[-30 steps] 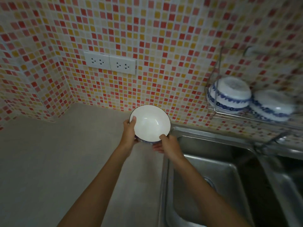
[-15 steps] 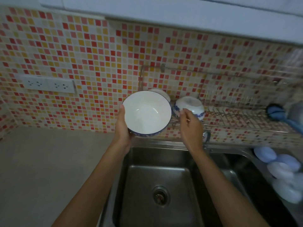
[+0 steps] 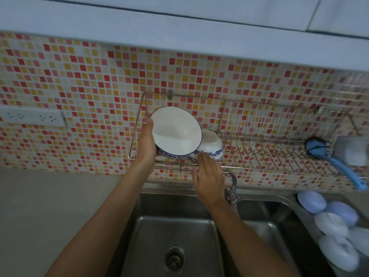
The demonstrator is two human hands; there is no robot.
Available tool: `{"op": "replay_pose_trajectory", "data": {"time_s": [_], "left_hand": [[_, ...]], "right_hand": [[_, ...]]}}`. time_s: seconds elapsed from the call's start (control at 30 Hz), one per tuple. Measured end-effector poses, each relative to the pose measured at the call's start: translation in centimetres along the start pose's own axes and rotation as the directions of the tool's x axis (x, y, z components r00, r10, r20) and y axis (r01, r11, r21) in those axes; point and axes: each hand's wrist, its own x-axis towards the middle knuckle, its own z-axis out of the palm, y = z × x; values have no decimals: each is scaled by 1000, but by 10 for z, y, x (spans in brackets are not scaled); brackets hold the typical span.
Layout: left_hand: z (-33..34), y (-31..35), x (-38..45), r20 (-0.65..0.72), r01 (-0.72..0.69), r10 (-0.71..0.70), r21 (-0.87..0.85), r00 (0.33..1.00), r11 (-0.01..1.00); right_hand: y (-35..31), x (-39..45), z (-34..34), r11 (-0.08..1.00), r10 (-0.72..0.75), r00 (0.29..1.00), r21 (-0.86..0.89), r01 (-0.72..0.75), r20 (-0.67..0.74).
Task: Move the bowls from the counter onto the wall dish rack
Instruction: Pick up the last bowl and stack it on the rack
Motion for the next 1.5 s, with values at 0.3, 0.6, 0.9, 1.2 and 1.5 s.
{"op": "replay_pose_trajectory", "data": {"time_s": [0.3, 0.6, 0.9, 1.2, 1.5], "left_hand": [[48, 17, 35, 208, -265, 221, 214, 953, 940], [82, 16, 48, 481, -600, 405, 375, 778, 706], [93, -13, 58, 815, -902, 394, 416, 425, 114], [79, -33, 68, 923, -910, 203, 366, 328, -196], [63, -43, 71, 904, -902, 171, 414, 392, -124]], "right_hand": [[-4, -8, 3, 999, 51, 998, -21, -50, 48], [0, -11, 10, 1000, 22, 1000, -9, -22, -15], [-1, -11, 11, 1000, 1, 993, 10, 0, -117], [2, -12, 9, 998, -24, 993, 49, 29, -114], [5, -13, 8, 997, -46, 994, 57, 52, -99]]}}
